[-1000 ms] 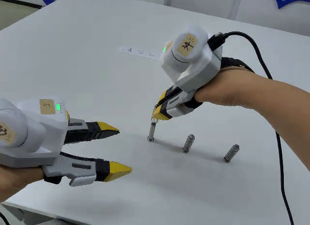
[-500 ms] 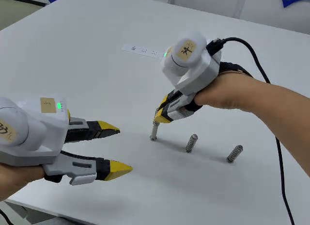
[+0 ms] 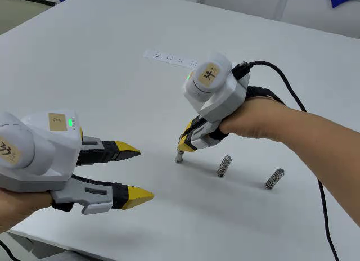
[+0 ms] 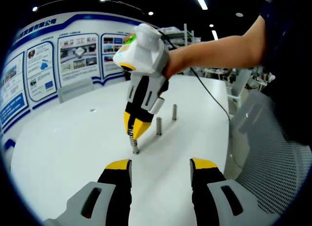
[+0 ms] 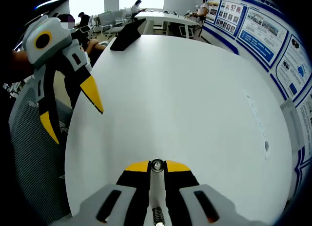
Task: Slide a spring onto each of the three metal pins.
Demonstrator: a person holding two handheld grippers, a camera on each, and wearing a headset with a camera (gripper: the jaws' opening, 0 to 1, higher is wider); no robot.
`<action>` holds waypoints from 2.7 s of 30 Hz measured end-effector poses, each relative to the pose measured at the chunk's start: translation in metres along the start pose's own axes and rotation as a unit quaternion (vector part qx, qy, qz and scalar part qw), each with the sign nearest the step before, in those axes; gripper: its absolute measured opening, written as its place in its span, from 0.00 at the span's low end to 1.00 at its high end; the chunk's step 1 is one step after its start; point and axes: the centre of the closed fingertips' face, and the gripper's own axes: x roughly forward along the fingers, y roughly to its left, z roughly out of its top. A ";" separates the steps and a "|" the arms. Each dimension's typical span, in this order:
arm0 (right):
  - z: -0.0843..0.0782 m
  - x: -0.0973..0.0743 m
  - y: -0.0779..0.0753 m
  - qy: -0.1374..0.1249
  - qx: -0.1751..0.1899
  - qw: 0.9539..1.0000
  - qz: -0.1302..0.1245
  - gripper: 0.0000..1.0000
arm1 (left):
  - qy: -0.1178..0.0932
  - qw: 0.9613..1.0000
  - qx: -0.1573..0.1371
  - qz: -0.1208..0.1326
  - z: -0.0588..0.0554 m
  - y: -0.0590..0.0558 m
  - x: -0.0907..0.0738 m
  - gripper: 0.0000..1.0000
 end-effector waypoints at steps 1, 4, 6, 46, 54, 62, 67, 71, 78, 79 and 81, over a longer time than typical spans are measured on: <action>-0.001 0.002 0.000 0.001 0.000 1.000 0.000 0.12 | 0.000 1.000 0.000 0.000 0.000 0.000 0.000 0.49; -0.003 0.006 0.002 0.003 0.005 1.000 0.001 0.12 | 0.001 1.000 0.001 0.000 0.000 0.001 0.000 0.49; -0.005 0.008 0.005 0.006 0.004 1.000 0.002 0.12 | 0.001 1.000 0.000 0.000 0.000 0.001 0.000 0.49; -0.024 -0.028 0.000 -0.020 0.017 0.999 -0.041 0.25 | 0.006 1.000 0.005 -0.007 0.002 -0.001 0.005 0.51; -0.038 -0.047 -0.002 -0.030 0.031 0.997 -0.056 0.27 | 0.008 1.000 0.004 -0.009 0.003 -0.001 0.007 0.52; -0.057 -0.065 -0.001 -0.043 0.050 0.995 -0.070 0.30 | 0.007 1.000 0.003 -0.009 0.005 -0.001 0.010 0.53; -0.065 -0.074 -0.005 -0.056 0.060 0.993 -0.079 0.34 | 0.008 1.000 0.003 -0.010 0.006 -0.001 0.011 0.53; -0.071 -0.083 -0.006 -0.069 0.068 0.991 -0.090 0.39 | 0.008 1.000 0.003 -0.010 0.007 -0.001 0.012 0.54; -0.087 -0.094 -0.010 -0.080 0.085 0.988 -0.105 0.45 | 0.008 1.000 0.000 -0.011 0.007 -0.001 0.013 0.54; -0.090 -0.096 -0.012 -0.082 0.088 0.987 -0.110 0.47 | 0.008 1.000 0.000 -0.011 0.007 -0.001 0.013 0.54; -0.091 -0.099 -0.014 -0.089 0.091 0.985 -0.118 0.49 | 0.009 1.000 0.000 -0.012 0.007 -0.001 0.013 0.55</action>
